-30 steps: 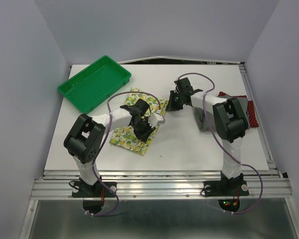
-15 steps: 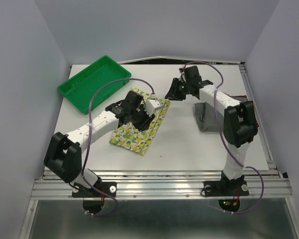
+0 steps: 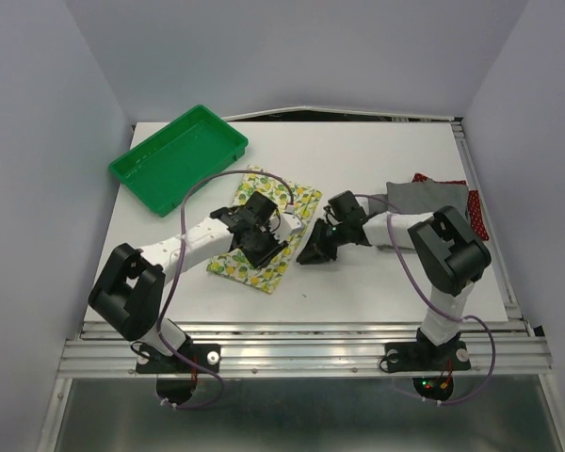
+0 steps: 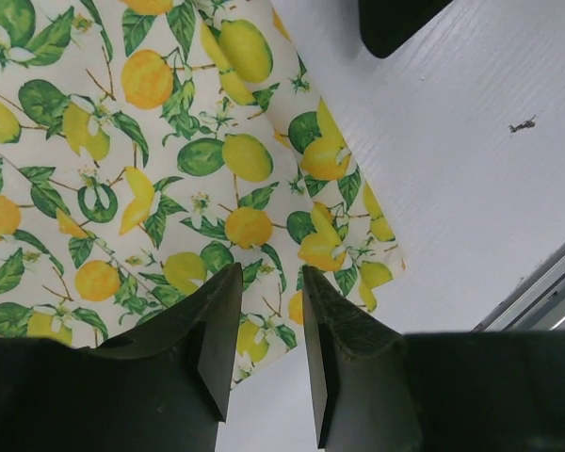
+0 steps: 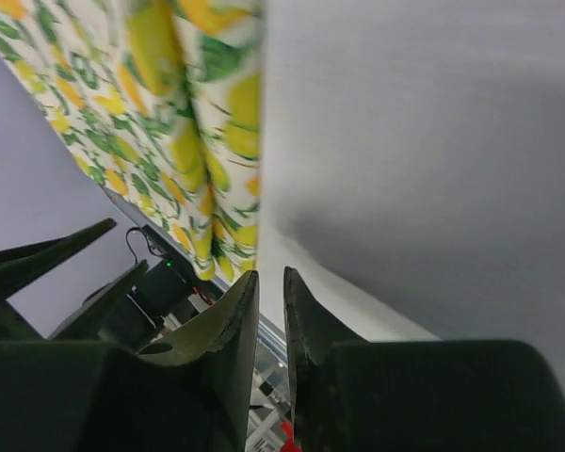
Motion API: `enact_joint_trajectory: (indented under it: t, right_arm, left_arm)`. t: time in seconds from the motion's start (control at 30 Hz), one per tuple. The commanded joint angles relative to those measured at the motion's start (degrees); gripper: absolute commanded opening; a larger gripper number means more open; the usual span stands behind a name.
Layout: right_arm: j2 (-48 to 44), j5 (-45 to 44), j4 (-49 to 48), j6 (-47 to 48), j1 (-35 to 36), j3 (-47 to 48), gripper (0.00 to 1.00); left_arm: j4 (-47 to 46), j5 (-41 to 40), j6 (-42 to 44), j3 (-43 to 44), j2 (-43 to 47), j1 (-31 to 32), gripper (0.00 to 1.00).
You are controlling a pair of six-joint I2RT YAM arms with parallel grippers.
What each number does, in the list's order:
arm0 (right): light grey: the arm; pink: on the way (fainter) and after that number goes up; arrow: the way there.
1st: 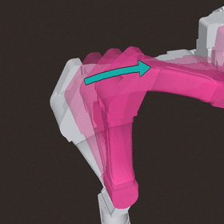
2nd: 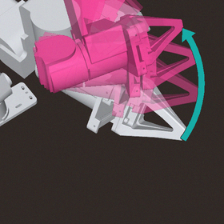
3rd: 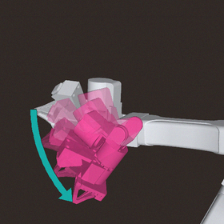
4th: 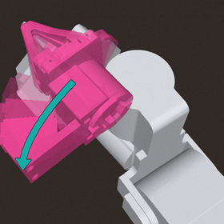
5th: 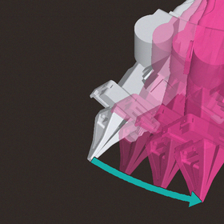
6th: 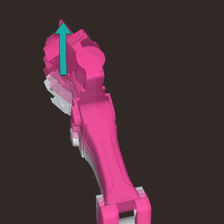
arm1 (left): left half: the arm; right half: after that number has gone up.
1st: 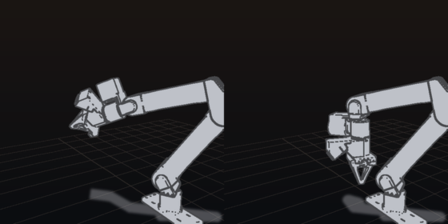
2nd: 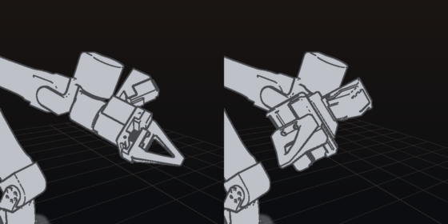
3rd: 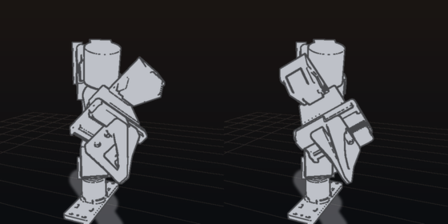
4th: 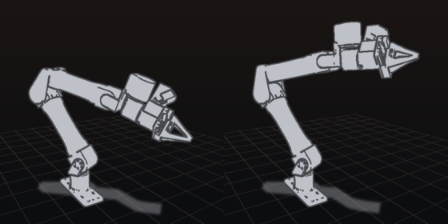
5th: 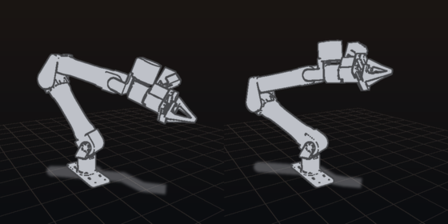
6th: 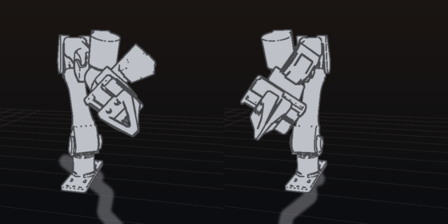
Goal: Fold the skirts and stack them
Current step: Fold the skirt
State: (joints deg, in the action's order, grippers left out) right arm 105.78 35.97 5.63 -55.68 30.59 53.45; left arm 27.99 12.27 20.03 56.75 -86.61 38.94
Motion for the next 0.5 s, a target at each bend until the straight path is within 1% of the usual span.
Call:
enact_joint_trajectory:
  t: [0.0,0.1,0.13,0.23,0.3,0.37,0.4,0.47]
  right_arm:
    - [-1.02,-1.86,-3.37,2.32,-0.44,6.56,0.24]
    - [1.44,-3.88,-0.80,3.12,-0.44,9.65,0.29]
    - [2.84,-4.41,-0.45,3.21,-0.44,10.96,0.34]
    - [3.91,-6.60,-0.01,2.16,-0.44,12.29,0.36]
    - [4.09,-8.10,-0.09,1.37,-1.05,12.55,0.36]
    - [3.82,-9.15,-0.18,1.01,-1.75,12.99,0.33]
    - [3.74,-9.42,-0.18,0.84,-1.76,13.08,0.29]
    - [3.82,-10.21,-0.61,0.84,-2.38,13.17,0.25]
  left_arm:
    - [0.40,-2.42,6.58,-1.29,2.66,0.35,0.43]
    - [-0.22,-3.66,12.02,-3.31,4.95,0.35,0.45]
    - [0.05,-3.05,12.57,-3.40,4.78,0.35,0.45]
    - [0.75,0.45,11.35,-1.12,3.38,0.44,0.45]
    - [-1.17,0.65,8.46,0.72,2.07,1.05,0.45]
    - [-2.93,0.65,6.43,2.04,1.18,1.23,0.45]
    - [-5.29,0.47,4.16,2.40,0.48,1.23,0.46]
    - [-7.85,0.65,1.69,3.27,-0.05,1.14,0.46]
